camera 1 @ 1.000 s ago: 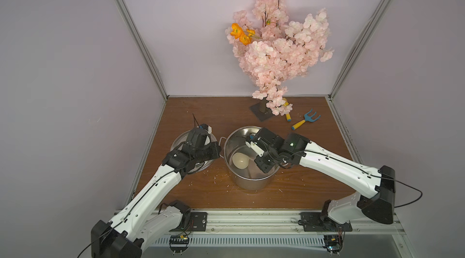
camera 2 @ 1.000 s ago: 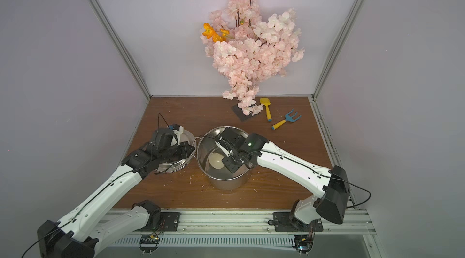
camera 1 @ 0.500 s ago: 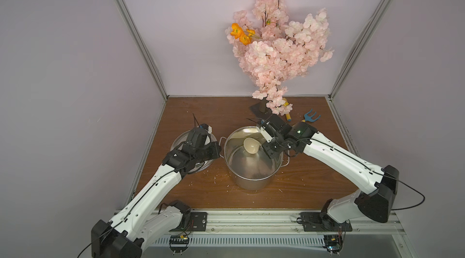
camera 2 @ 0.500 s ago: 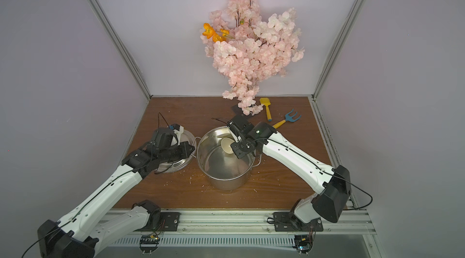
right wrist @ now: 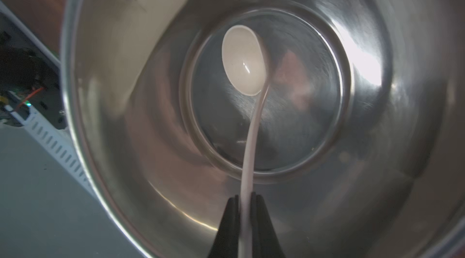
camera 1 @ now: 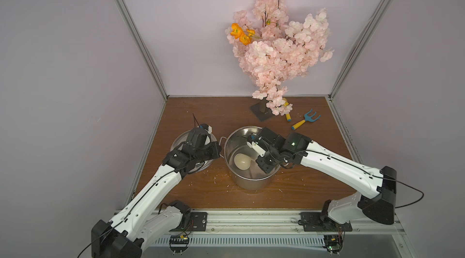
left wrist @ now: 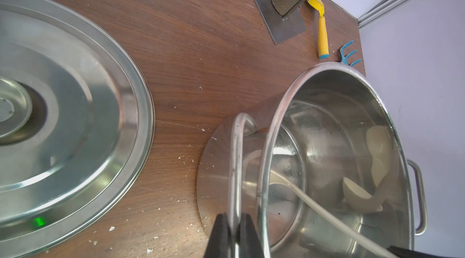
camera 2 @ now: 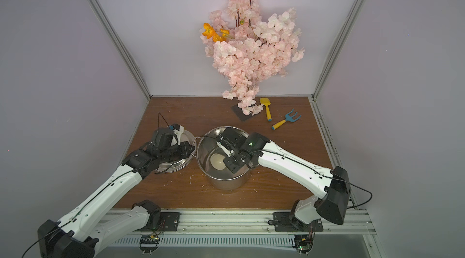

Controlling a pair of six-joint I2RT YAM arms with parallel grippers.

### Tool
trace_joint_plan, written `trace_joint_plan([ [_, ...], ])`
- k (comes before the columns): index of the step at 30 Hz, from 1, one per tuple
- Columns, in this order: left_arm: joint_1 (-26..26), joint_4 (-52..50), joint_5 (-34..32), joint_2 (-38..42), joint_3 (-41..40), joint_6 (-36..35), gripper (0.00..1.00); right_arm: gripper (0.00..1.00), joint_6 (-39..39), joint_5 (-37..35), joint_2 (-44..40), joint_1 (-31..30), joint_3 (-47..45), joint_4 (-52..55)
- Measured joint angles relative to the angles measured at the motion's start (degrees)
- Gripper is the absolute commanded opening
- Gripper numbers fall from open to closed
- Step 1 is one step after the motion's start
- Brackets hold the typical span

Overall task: Stir the soup with a spoon
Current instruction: Stir the soup in the pan with a stick.

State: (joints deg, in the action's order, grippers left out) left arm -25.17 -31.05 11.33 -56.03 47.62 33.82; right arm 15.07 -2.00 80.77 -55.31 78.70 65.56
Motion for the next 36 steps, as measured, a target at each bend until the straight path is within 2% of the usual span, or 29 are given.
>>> trace_joint_plan([
  [4, 0.00, 0.02, 0.04, 0.00, 0.00, 0.00, 0.00, 0.00, 0.61, -2.89, -5.77, 3.87, -3.76, 1.79],
  [7, -0.02, 0.04, 0.04, 0.02, -0.02, 0.00, 0.00, 0.00, 0.57, -4.79, -6.97, 8.35, -3.69, 2.38],
  [11, -0.02, 0.15, 0.11, 0.17, -0.22, 0.20, 0.00, 0.00, 0.22, -4.70, -3.74, 10.23, -0.39, 2.47],
  [14, 0.00, 0.24, 0.13, 0.68, -0.57, 0.33, 0.00, 0.00, -0.37, -3.21, 1.66, 10.16, 4.42, 1.09],
  [18, 0.00, 0.22, 0.13, 0.76, -0.66, 0.63, 0.00, 0.00, -0.90, -0.98, 8.28, 8.02, 9.90, 0.17],
  [24, 0.00, 0.20, 0.07, 0.76, -0.70, 0.76, 0.00, 0.00, -0.68, -1.29, 13.20, -1.20, 13.40, 0.63],
  [30, 0.00, 0.31, 0.13, 0.76, -0.70, 0.74, 0.00, 0.00, 0.70, -0.76, 7.30, -5.20, 7.08, 0.17],
  [36, 0.00, 0.33, 0.31, 0.87, -0.70, 0.72, 0.00, 0.00, 2.82, -3.69, -2.08, -3.30, -1.22, 1.79],
])
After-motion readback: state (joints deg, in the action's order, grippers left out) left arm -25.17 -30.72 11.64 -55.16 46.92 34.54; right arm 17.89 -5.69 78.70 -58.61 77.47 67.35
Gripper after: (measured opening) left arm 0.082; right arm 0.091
